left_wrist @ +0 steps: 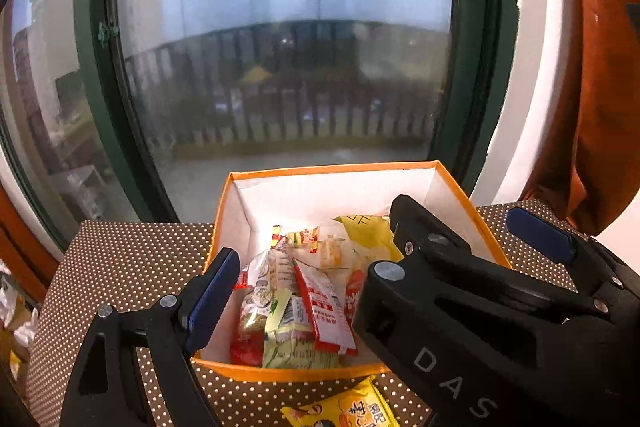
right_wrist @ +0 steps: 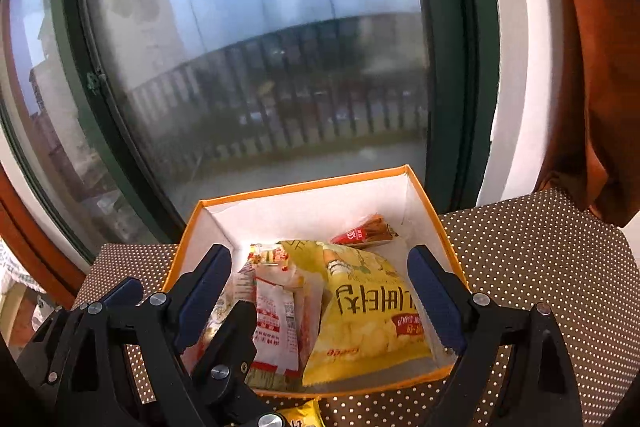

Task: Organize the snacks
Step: 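Withdraw both grippers from the box toward the yellow chip bag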

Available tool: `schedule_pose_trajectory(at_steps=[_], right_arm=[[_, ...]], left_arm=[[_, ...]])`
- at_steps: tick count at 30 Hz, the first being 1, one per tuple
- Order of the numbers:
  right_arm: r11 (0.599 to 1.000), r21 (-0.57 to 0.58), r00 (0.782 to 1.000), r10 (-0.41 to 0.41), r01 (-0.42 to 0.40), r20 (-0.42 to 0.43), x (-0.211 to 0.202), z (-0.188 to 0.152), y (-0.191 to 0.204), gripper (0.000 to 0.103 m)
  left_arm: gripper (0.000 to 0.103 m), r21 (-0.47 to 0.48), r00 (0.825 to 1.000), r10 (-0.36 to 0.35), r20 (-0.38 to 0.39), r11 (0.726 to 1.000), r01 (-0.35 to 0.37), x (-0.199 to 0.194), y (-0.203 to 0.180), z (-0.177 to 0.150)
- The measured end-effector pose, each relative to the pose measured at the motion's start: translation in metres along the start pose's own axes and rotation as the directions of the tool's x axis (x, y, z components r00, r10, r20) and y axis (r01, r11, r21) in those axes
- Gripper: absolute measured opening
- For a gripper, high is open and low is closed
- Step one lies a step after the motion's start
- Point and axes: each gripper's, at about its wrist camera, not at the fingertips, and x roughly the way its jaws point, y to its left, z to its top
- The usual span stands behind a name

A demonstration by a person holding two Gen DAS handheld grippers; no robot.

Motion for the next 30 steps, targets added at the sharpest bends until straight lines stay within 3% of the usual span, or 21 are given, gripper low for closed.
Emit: schedule_pose_trajectory(at_steps=[10,17,30], right_arm=[[1.0,0.021,0.997,0.01,-0.011,0.082,-0.034,-0.019,0.007,0.092],[0.999,-0.004,0.995,0.052,-0.051,0.084,-0.048,-0.037,0.014,0.092],[0.994,-0.106,0.999,0.01,-0.005,0.051,-0.056,-0.083,0.01,0.092]], left_arm=[[0.089,-0.014,0.996,0.016,0.085,1.0,-0.015,-0.037,0.007,-0.02],[0.09,0.01,0.992,0.026,0.126,1.0,-0.027,-0.056,0.007,-0.04],[0.094,0.0,0.995,-0.028,0.096,1.0,0.028,-0.049,0.005,-0.091]])
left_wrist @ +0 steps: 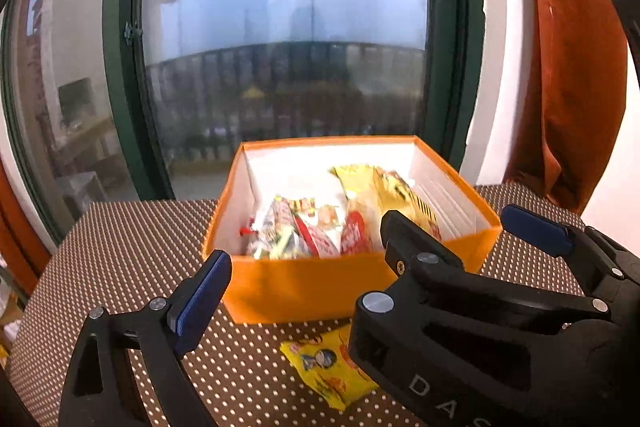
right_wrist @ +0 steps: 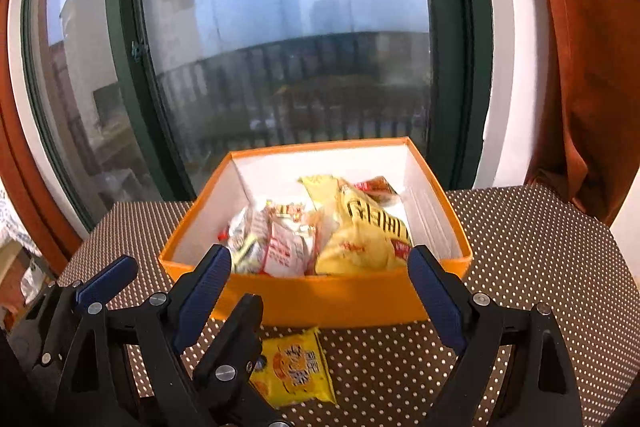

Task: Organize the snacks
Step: 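Withdraw both grippers from the box toward the yellow chip bag, then grasp the yellow cartoon chip bag with the left gripper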

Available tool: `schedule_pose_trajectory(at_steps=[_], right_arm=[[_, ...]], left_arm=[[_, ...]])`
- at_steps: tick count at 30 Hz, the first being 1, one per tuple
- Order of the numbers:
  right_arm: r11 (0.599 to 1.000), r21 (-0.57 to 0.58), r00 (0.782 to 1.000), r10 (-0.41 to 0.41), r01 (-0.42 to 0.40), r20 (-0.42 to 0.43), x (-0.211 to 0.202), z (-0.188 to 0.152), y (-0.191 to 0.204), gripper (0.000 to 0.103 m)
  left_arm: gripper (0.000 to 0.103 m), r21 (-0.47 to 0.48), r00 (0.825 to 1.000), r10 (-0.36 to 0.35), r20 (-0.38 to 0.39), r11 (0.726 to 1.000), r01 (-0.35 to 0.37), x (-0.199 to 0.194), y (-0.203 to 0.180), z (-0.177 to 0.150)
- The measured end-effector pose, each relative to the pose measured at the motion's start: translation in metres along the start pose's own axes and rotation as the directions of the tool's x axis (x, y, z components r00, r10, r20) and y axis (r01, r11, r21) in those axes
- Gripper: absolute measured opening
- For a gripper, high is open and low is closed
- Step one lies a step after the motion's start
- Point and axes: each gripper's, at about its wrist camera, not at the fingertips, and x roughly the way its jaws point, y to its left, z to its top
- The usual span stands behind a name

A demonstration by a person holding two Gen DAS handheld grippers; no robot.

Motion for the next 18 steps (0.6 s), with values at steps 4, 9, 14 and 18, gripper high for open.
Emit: schedule_pose_trajectory(at_steps=[4,9,14,18], right_arm=[[1.0,-0.003,1.0,0.012,-0.012,-0.012,0.005,-0.016,-0.003,0.092],[1.0,0.013,0.999,0.011,-0.01,-0.051,0.017,-0.035,-0.009,0.092],[1.0,0.011,0.997,-0.002,0.002,-0.074,0.027,-0.05,-0.015,0.092],[1.0,0.019,0.994,0.008,-0.006,-0.107,0.037,-0.062,-0.022,0.092]], left_arm=[[0.097,-0.001,0.999,-0.015,-0.035,1.0,0.015,0.008,0.002,-0.017],[0.097,0.003,0.997,-0.019,-0.069,1.0,0.019,0.021,-0.003,-0.036],[0.098,-0.003,0.994,-0.022,-0.102,1.0,0.022,0.031,-0.006,-0.05],[0.099,-0.002,0.991,-0.017,-0.134,1.0,0.017,0.041,-0.01,-0.059]])
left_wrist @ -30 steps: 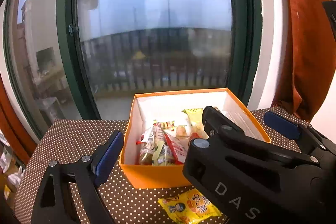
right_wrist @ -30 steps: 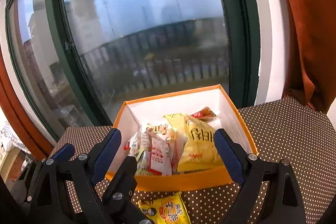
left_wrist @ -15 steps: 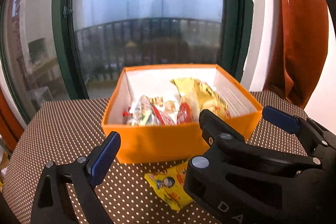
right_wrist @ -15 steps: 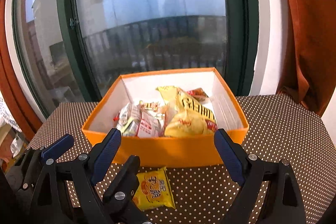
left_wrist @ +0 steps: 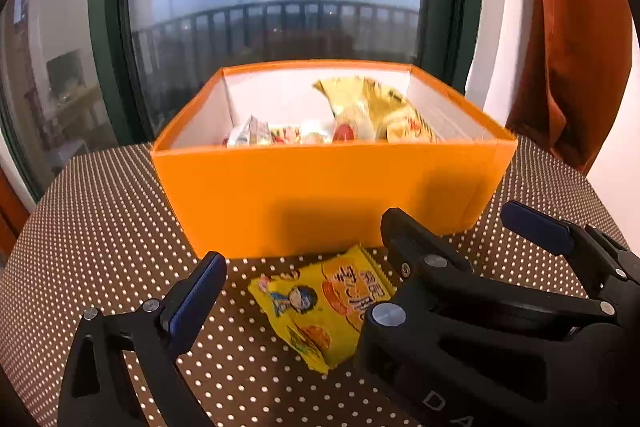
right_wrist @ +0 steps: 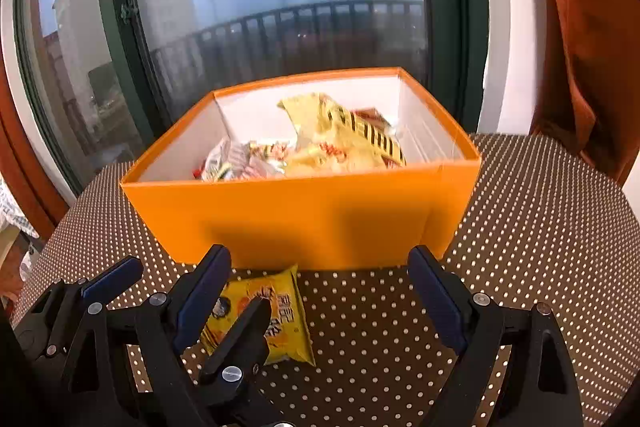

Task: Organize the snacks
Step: 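Grasp the yellow cartoon chip bag with the left gripper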

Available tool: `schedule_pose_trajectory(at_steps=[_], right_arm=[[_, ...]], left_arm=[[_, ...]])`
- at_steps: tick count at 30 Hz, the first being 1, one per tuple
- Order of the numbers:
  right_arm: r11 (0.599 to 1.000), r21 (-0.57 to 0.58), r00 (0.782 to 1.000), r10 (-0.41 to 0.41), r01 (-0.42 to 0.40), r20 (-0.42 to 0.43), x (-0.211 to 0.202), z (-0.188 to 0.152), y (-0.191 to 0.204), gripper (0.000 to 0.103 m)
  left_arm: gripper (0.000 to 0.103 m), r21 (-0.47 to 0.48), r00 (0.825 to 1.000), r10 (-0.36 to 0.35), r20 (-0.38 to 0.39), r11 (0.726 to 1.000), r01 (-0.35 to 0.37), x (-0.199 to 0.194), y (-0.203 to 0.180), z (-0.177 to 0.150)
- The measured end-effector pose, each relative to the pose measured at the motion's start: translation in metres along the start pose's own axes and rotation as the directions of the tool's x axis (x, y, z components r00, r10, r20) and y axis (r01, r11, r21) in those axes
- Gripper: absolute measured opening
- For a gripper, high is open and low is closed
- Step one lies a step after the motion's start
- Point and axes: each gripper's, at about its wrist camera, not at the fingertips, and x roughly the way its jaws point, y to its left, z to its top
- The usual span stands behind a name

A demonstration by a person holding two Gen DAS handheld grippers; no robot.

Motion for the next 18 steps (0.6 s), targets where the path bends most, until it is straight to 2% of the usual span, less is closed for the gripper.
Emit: schedule_pose_trajectory(at_steps=[4,8,15,18], right_arm=[[1.0,0.003,1.0,0.002,-0.001,-0.026,0.009,-0.006,-0.007,0.092],[1.0,0.001,0.999,-0.018,0.018,-0.04,0.017,-0.012,-0.013,0.092],[0.999,0.029,0.996,-0.038,0.04,-0.075,0.033,-0.018,-0.028,0.092],[0.995,0.037,0.991,-0.086,0.09,-0.1,0.041,-0.023,-0.033,0.092]], left_arm=[[0.1,-0.008,1.0,0.003,-0.03,1.0,-0.003,0.012,-0.005,-0.006],[0.101,-0.021,0.995,-0.006,-0.095,1.0,0.004,0.029,-0.01,-0.01],[0.102,-0.01,0.989,0.03,-0.141,0.999,-0.032,0.052,-0.019,-0.013],[0.102,-0.011,0.985,0.044,-0.168,0.999,-0.046,0.065,-0.021,-0.014]])
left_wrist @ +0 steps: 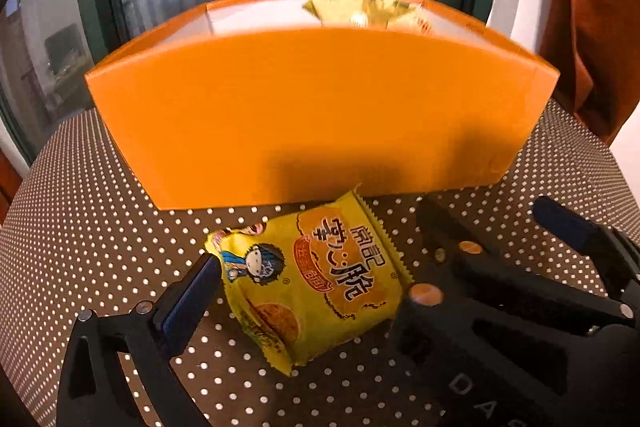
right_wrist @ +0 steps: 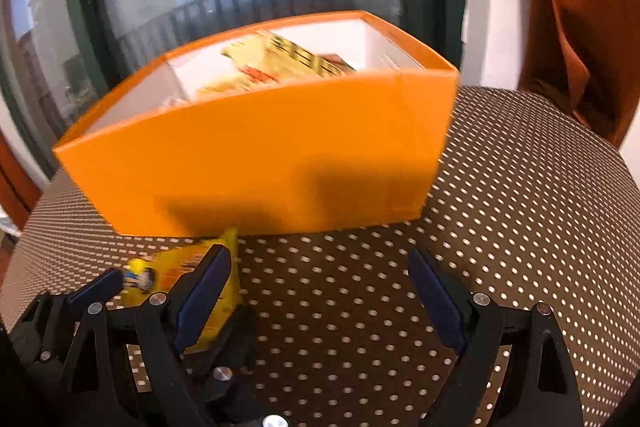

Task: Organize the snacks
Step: 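Grasp the yellow cartoon chip bag with the left gripper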

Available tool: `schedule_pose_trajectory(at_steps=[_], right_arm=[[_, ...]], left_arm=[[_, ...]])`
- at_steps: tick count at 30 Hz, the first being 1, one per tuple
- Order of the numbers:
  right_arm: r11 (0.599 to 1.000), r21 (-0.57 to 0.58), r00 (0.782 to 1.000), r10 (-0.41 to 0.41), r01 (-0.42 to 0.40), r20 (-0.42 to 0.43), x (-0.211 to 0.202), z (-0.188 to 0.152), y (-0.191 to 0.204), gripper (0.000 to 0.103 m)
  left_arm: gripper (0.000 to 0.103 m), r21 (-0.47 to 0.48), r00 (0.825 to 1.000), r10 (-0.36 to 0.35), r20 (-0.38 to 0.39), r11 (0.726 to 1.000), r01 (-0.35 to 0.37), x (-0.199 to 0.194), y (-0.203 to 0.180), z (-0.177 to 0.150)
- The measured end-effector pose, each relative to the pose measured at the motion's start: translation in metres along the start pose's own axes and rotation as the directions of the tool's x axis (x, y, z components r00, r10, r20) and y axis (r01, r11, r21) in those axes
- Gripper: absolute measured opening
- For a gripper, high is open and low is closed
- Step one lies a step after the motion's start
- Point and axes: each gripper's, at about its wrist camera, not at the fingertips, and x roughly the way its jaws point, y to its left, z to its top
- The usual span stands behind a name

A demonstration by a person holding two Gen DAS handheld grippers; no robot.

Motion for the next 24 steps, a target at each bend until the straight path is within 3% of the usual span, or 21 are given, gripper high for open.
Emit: schedule_pose_trajectory(at_steps=[11,19,24], right_arm=[[1.0,0.015,0.998,-0.022,0.023,-0.056,0.023,-0.005,-0.006,0.092],[1.0,0.029,0.997,0.015,-0.013,-0.075,0.027,-0.006,-0.008,0.092],[0.999,0.001,0.997,0.039,-0.039,-0.066,0.024,-0.009,0.001,0.092]], left_arm=[[0.101,-0.003,0.999,0.051,-0.007,0.999,-0.052,0.018,-0.002,-0.002],[0.085,-0.005,0.998,0.055,0.003,0.998,-0.055,0.017,-0.001,-0.006],[0.081,-0.007,0.999,0.044,0.013,0.999,-0.044,0.008,0.004,-0.013]])
